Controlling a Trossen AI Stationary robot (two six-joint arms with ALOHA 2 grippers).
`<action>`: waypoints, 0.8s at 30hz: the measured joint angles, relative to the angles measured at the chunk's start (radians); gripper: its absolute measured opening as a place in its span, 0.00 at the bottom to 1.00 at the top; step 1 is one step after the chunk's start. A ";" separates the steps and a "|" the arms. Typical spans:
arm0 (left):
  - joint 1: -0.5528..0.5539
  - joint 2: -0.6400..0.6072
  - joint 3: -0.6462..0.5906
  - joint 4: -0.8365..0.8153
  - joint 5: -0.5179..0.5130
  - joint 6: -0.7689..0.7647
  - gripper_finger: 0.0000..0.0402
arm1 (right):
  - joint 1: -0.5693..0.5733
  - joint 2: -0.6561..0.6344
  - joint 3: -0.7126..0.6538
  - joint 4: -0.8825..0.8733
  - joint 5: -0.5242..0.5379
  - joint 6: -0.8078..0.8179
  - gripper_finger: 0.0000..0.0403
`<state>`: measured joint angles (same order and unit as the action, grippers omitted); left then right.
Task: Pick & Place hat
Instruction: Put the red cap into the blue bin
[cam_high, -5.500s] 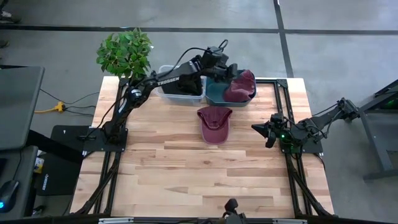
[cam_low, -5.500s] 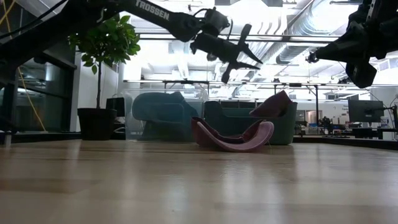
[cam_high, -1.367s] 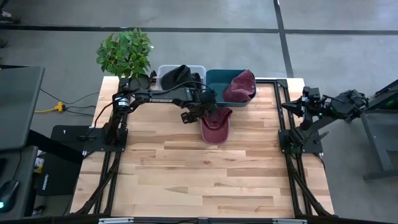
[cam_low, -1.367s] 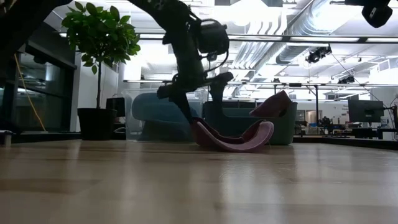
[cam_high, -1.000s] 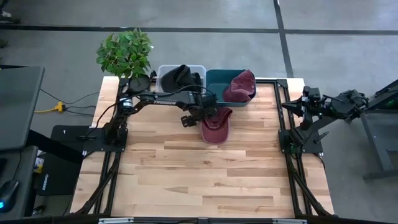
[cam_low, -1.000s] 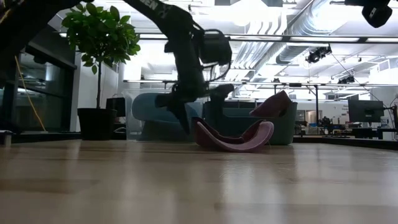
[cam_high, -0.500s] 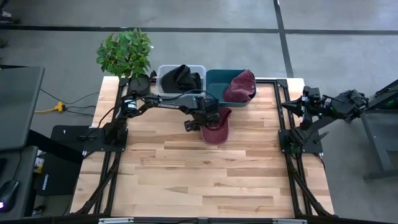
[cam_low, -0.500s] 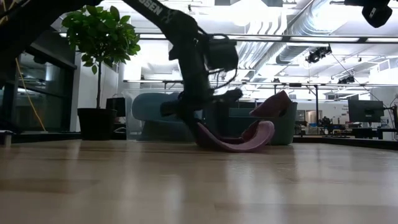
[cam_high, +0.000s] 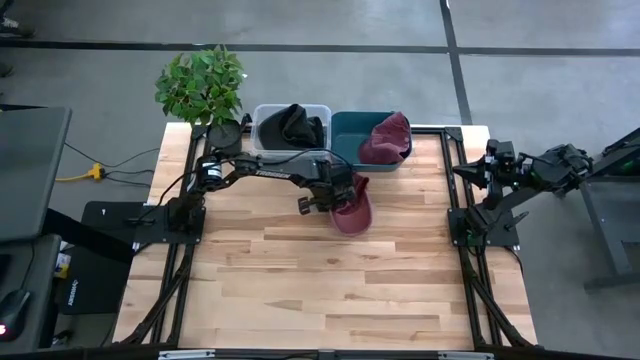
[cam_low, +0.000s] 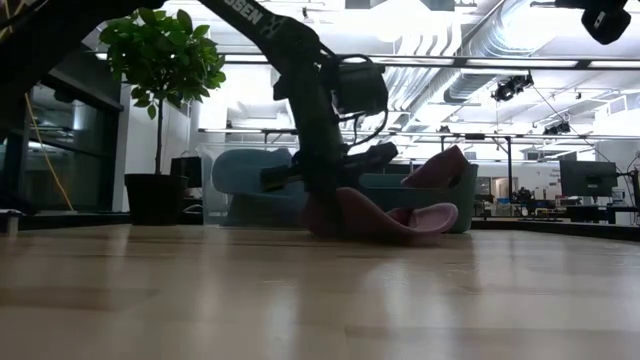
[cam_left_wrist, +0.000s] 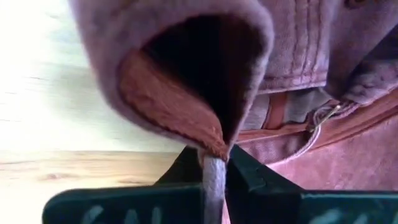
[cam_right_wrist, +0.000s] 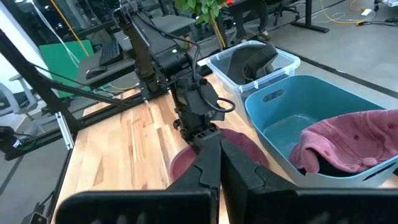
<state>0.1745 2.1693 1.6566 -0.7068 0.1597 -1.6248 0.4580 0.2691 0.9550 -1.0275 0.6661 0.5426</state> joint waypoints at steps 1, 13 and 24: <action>0.000 0.000 0.000 0.002 0.013 0.005 0.04 | 0.000 0.000 0.000 0.000 -0.004 -0.001 0.00; -0.048 0.004 0.117 -0.055 0.010 0.105 0.01 | 0.000 0.000 0.000 0.001 -0.069 0.002 0.00; -0.110 0.003 0.495 -0.403 -0.155 0.332 0.00 | 0.000 0.000 0.000 0.002 -0.125 -0.025 0.00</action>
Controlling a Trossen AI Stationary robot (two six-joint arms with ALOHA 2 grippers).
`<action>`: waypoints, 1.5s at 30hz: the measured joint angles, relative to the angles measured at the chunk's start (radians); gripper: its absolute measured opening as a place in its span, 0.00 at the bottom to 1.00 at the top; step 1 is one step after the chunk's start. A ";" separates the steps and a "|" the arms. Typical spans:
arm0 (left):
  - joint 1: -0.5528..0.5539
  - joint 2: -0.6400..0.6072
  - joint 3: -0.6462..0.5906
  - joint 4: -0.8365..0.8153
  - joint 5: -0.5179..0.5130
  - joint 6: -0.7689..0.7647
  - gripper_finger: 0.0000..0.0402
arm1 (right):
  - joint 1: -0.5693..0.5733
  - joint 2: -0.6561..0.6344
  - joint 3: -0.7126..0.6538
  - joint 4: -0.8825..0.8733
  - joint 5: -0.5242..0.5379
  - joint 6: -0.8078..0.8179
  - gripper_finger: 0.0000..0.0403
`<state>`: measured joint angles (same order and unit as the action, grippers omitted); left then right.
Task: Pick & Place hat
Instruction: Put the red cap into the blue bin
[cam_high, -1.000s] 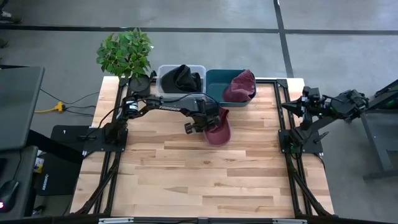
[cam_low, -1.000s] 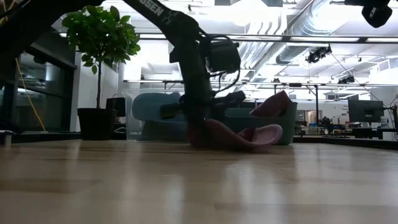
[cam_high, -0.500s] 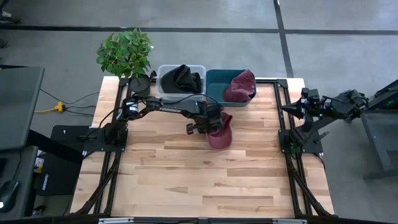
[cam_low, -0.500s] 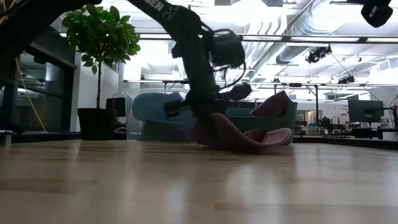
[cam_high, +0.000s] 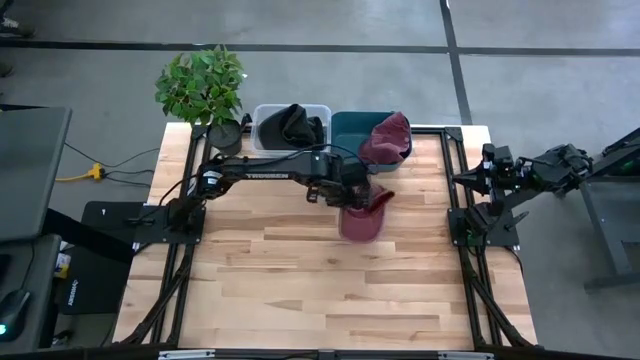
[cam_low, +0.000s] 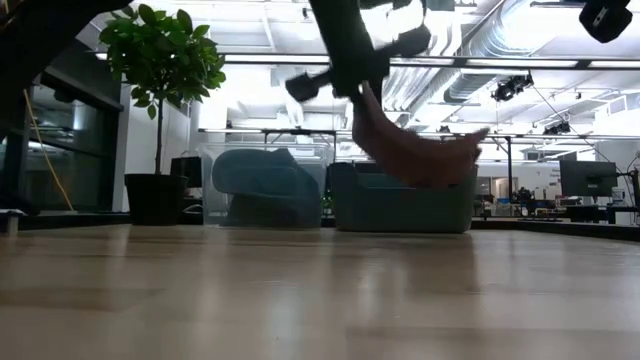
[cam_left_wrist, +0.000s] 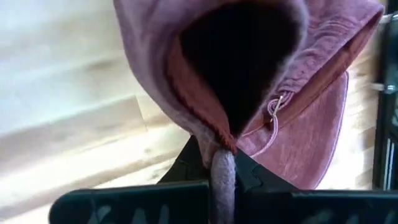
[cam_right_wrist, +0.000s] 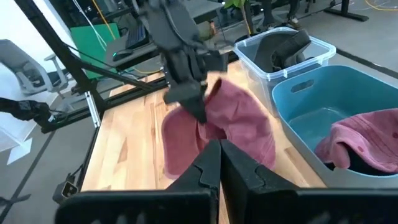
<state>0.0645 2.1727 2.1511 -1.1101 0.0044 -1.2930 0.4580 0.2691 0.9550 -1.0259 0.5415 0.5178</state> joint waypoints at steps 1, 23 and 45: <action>-0.003 0.000 0.031 -0.025 -0.025 0.018 0.00 | 0.000 0.000 0.000 0.000 0.000 -0.001 0.00; -0.129 -0.001 0.205 -0.111 -0.624 0.746 0.00 | 0.000 0.170 0.001 0.131 0.042 -0.242 0.43; -0.179 -0.002 0.205 0.275 -1.122 1.583 0.00 | -0.310 0.642 0.354 0.002 0.001 -0.706 0.54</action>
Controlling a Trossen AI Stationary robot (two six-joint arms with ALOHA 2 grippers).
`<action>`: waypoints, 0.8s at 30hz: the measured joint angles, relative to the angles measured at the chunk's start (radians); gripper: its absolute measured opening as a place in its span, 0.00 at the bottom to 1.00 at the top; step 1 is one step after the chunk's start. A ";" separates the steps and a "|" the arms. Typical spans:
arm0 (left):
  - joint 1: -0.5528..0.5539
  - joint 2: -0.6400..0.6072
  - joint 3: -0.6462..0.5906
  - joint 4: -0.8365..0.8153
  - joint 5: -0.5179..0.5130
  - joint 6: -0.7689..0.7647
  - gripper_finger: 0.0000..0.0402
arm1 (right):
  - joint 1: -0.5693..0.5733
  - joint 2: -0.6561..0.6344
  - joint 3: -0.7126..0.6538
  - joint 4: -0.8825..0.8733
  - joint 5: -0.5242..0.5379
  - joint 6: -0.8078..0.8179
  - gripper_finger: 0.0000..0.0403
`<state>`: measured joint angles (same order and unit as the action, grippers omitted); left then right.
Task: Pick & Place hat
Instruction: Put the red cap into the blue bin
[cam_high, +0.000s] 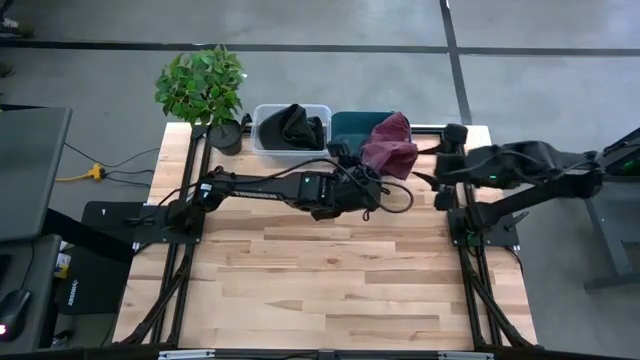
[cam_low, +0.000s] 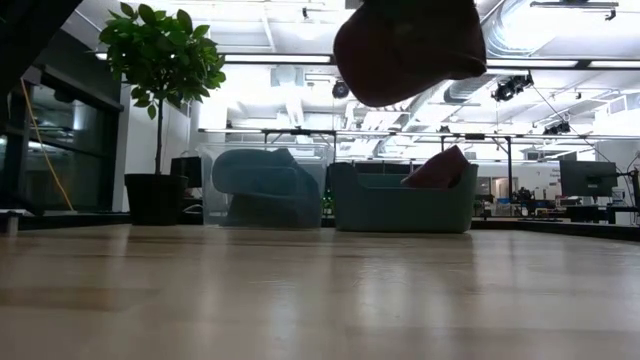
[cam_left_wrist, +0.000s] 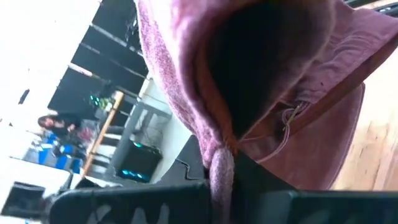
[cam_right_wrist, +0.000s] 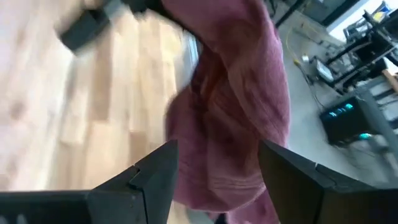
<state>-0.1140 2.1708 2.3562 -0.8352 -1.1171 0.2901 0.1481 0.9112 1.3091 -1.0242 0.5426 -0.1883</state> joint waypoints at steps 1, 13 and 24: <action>-0.004 0.000 0.000 0.009 0.001 0.024 0.00 | -0.017 0.015 0.007 -0.013 0.000 -0.025 0.54; -0.011 0.000 0.000 0.022 -0.027 0.083 0.00 | -0.073 0.029 0.026 -0.014 0.071 -0.050 0.54; -0.010 0.000 0.000 0.023 -0.019 0.084 0.00 | -0.080 0.031 0.026 -0.009 0.041 -0.137 0.54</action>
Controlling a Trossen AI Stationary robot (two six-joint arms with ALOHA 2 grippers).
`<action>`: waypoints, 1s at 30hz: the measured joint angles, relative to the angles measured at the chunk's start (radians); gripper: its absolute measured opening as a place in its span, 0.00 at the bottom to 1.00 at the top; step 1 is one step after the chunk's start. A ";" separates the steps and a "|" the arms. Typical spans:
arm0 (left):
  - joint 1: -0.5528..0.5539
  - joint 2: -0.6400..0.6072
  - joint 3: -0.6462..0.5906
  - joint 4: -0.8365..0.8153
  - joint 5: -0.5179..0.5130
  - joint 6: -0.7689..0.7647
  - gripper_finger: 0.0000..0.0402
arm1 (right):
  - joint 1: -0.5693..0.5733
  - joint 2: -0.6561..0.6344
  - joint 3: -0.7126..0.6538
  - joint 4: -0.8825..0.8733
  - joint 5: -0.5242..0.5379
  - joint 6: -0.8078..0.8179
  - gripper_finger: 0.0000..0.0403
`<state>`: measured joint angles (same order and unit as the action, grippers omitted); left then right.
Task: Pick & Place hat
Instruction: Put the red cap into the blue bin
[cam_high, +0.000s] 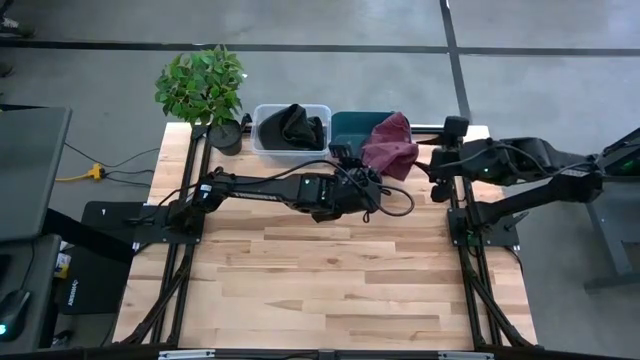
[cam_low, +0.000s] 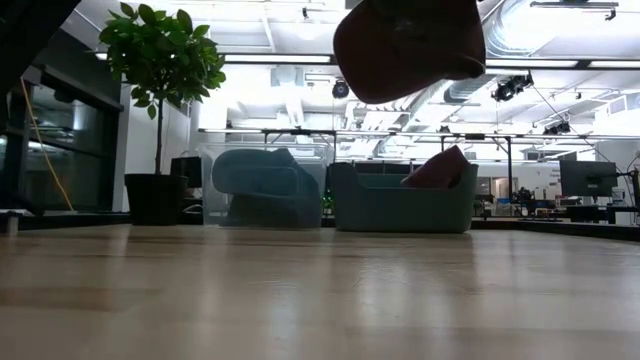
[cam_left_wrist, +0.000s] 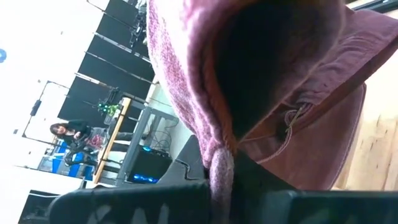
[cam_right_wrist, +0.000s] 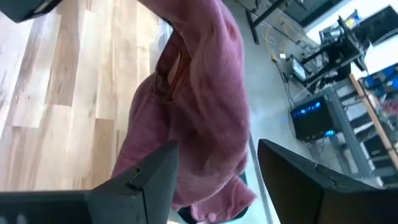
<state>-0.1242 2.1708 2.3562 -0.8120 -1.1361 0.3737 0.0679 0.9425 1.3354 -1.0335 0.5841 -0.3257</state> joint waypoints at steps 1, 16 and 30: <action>0.000 0.000 0.000 0.000 0.002 0.000 0.00 | -0.008 0.000 0.000 0.011 -0.011 -0.020 0.54; 0.000 0.000 0.000 0.010 0.007 0.049 0.00 | -0.299 0.102 -0.009 0.150 -0.383 -0.293 0.54; 0.000 0.000 0.000 0.009 -0.008 0.049 0.00 | -0.423 0.194 -0.009 0.194 -0.616 -0.340 0.54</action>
<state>-0.1246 2.1708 2.3558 -0.8028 -1.1442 0.4225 -0.3546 1.1362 1.3266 -0.8395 -0.0321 -0.6657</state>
